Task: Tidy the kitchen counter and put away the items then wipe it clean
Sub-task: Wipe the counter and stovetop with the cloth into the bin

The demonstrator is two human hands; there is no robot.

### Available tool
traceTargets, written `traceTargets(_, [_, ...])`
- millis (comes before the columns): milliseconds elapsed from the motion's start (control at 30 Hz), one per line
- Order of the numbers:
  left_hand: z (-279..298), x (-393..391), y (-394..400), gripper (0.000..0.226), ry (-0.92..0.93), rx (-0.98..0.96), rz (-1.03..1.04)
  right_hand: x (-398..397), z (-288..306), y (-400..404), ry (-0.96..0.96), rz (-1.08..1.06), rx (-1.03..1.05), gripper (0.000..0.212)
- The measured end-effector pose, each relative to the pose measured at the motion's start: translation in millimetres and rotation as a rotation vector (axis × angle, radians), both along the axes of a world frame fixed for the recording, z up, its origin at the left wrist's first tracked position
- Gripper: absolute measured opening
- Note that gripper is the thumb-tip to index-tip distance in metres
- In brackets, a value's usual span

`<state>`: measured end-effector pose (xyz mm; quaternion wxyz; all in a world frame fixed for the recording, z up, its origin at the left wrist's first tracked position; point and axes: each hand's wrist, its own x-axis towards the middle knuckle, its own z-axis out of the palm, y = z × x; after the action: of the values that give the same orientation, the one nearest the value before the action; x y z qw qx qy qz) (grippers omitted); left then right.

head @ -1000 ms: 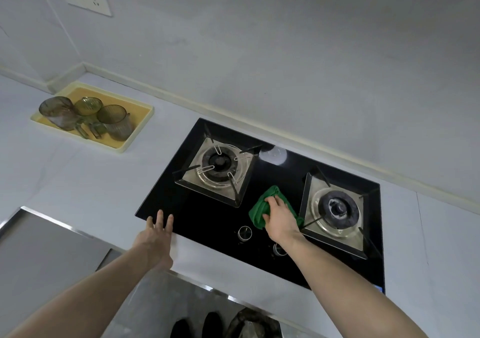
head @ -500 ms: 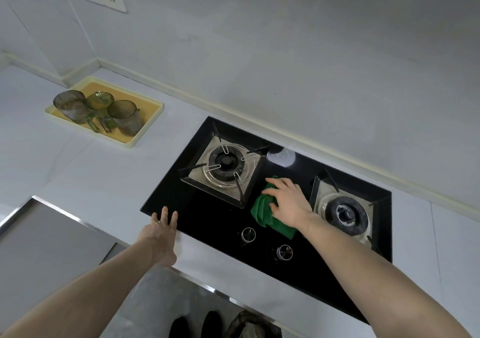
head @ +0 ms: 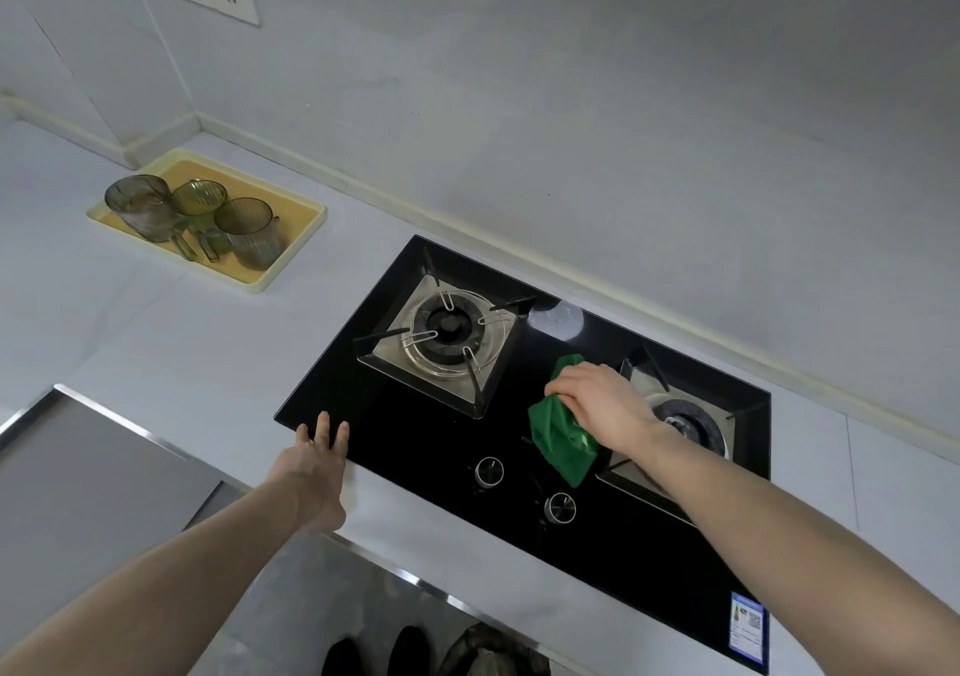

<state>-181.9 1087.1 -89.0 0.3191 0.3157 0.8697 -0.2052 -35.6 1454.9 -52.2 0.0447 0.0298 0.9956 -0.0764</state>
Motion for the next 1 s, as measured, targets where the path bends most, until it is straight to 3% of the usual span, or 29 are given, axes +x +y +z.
traceTargets(100, [1,0,-1,0.111,-0.001,0.0,0.005,27,-3,7,-0.001,-0.018,0.011,0.021])
traceTargets(267, [3,0,1,0.11,-0.006,-0.001,0.01,53,-15,-11,-0.414,-0.205,0.039,0.043])
traceTargets(433, [4,0,1,0.11,-0.011,0.005,0.005,32,-8,-20,-0.246,-0.406,0.013,0.047])
traceTargets(533, [4,-1,2,0.11,-0.016,0.008,0.01,21,-25,-31,-0.44,-0.514,-0.124,0.076])
traceTargets(600, [4,-2,2,0.109,-0.023,0.011,0.016,16,-40,-39,-0.563,-0.58,-0.204,0.075])
traceTargets(700, [1,-4,1,0.108,-0.027,0.031,0.032,5,-51,-49,-0.587,-0.641,-0.256,0.073])
traceTargets(833, [0,-2,-1,0.109,-0.032,0.038,0.026,7,-48,-55,-0.655,-0.478,-0.095,0.084])
traceTargets(1000, [0,0,-1,0.107,-0.025,0.012,0.031,35,-43,-78,-0.602,-0.166,0.135,0.085])
